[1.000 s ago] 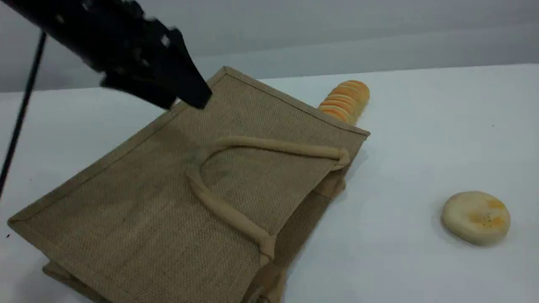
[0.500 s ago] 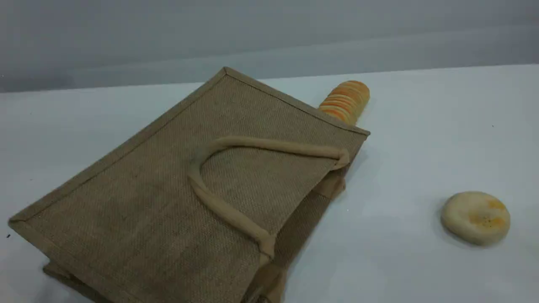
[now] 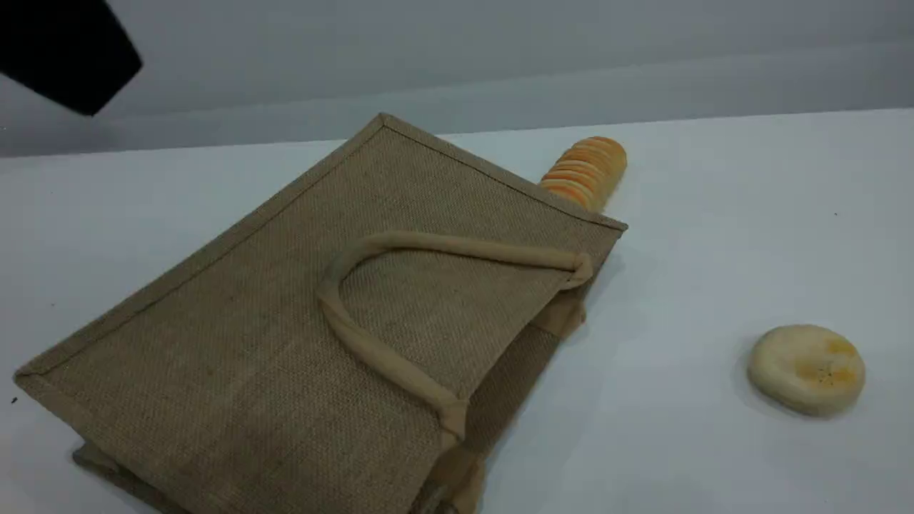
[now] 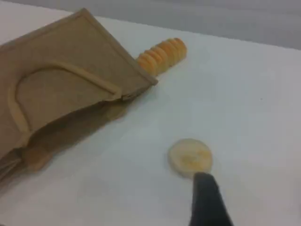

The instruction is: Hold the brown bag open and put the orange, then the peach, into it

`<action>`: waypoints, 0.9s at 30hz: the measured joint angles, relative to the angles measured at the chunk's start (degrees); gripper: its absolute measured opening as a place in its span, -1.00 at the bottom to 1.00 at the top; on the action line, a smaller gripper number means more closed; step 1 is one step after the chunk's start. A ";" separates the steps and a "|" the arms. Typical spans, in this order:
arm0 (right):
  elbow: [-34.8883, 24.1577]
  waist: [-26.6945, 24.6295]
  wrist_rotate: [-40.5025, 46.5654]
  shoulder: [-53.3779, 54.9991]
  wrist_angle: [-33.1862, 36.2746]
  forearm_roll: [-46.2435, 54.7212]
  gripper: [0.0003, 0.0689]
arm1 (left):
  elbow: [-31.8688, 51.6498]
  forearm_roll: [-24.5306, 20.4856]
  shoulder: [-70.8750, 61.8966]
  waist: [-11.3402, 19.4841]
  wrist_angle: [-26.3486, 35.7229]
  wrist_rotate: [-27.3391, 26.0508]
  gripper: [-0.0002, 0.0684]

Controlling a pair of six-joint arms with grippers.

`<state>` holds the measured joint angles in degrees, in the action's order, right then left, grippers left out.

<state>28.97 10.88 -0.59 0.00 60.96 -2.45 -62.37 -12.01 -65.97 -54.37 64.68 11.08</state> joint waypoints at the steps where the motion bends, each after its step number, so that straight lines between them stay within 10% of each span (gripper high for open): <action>1: 0.00 0.00 0.00 0.00 0.06 0.00 0.06 | 0.00 0.26 0.00 -0.13 -0.01 -0.05 0.69; 22: 0.00 -0.06 0.05 0.00 0.12 -0.37 0.06 | -0.05 4.47 0.45 0.14 5.32 -7.65 0.69; 27: 0.00 -0.06 -0.02 0.00 0.12 -0.37 0.06 | -0.05 4.72 0.60 4.53 5.32 -7.45 0.69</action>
<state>28.97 10.82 -0.61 0.00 61.08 -2.82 -62.42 -7.30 -65.37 -49.83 69.99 3.62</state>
